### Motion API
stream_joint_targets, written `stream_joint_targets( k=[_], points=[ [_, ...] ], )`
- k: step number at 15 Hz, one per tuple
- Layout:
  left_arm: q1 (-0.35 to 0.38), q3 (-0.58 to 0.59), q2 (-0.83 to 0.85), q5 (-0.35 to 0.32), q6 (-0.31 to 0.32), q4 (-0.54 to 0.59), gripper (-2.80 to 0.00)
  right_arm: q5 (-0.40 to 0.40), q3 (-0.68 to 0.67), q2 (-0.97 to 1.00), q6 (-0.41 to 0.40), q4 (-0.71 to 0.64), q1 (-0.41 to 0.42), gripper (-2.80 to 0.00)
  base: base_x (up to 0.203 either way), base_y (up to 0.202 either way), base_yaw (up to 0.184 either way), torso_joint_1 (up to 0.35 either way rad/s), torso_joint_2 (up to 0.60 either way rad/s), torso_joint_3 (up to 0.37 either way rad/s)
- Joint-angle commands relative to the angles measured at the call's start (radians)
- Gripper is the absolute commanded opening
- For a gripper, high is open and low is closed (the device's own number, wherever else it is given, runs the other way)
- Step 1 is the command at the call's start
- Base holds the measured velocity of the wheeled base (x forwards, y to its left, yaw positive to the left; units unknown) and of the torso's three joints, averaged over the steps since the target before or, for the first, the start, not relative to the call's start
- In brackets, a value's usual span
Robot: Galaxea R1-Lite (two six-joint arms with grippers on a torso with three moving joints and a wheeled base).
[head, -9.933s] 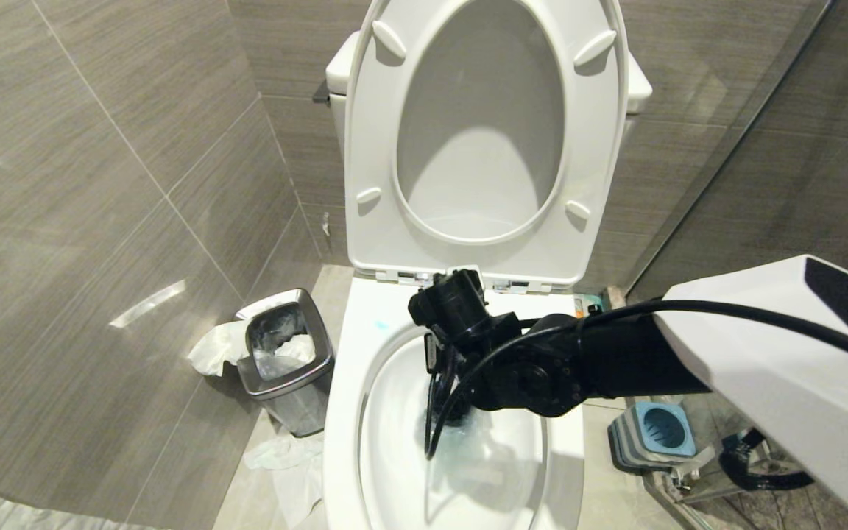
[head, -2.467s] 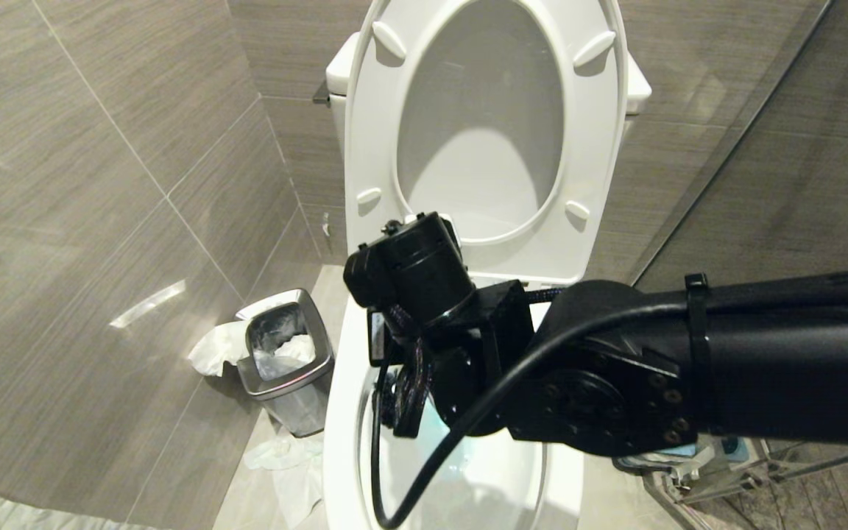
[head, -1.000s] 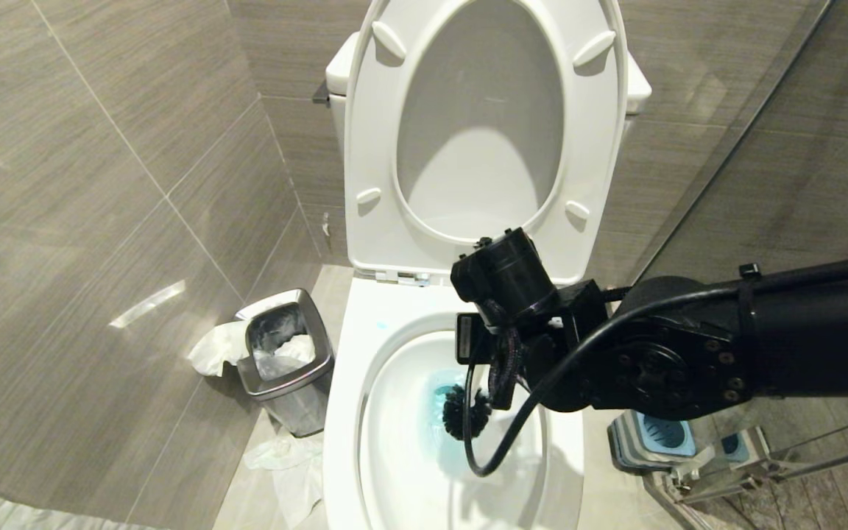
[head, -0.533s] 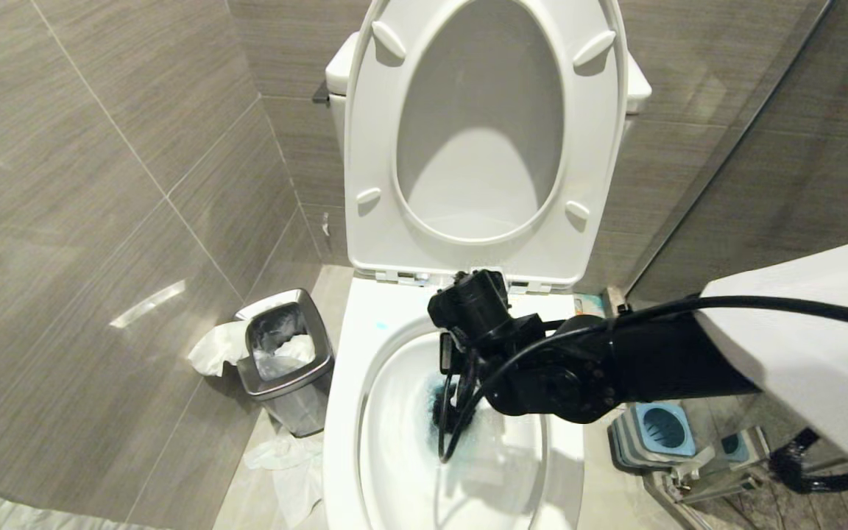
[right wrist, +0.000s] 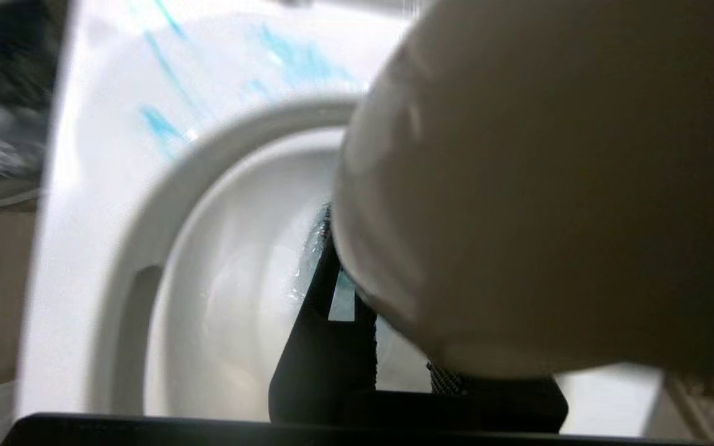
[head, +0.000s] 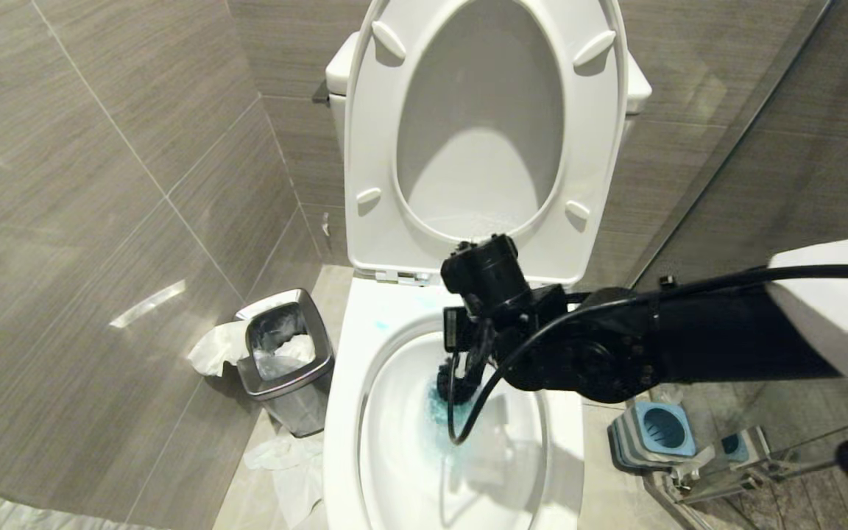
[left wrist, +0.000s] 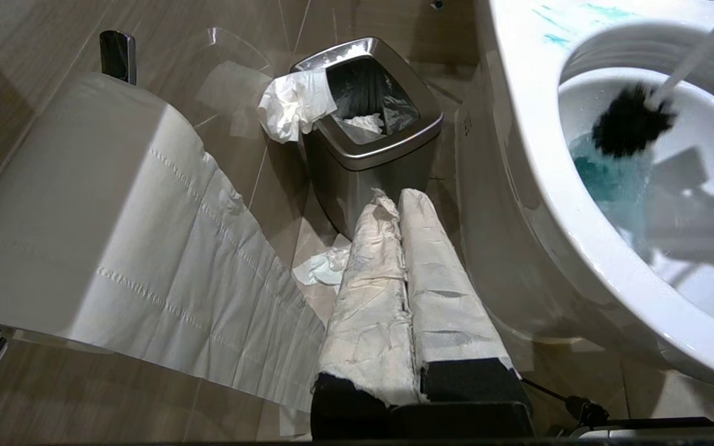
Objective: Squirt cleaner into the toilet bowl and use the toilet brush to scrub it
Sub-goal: Scrub the toilet bowl
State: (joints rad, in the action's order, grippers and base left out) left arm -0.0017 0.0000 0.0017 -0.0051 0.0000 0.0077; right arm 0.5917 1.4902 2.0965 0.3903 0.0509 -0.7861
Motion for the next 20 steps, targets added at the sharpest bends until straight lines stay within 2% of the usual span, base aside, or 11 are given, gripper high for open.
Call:
stream_joint_targets(
  k=[1, 6, 15, 20],
  points=[
    [0.000, 0.003, 0.000, 0.001, 0.000, 0.000, -2.80, -0.006, -0.001, -0.132, -0.040, -0.013, 0.001, -2.80, 0.000, 0.000, 0.000, 0.000, 0.00, 0.000],
    [0.000, 0.003, 0.000, 0.001, 0.000, 0.000, -2.80, -0.010, -0.005, -0.096, -0.038, -0.020, 0.001, -2.80, 0.000, 0.000, 0.000, 0.000, 0.00, 0.000],
    [0.000, 0.003, 0.000, 0.001, 0.000, 0.000, -2.80, -0.014, 0.004, 0.138, -0.013, 0.040, 0.001, -2.80, 0.000, 0.000, 0.000, 0.000, 0.00, 0.000],
    [0.000, 0.003, 0.000, 0.001, 0.000, 0.000, -2.80, -0.015, -0.014, 0.088, -0.017, 0.036, 0.000, -2.80, 0.000, 0.000, 0.000, 0.000, 0.00, 0.000]
  ],
)
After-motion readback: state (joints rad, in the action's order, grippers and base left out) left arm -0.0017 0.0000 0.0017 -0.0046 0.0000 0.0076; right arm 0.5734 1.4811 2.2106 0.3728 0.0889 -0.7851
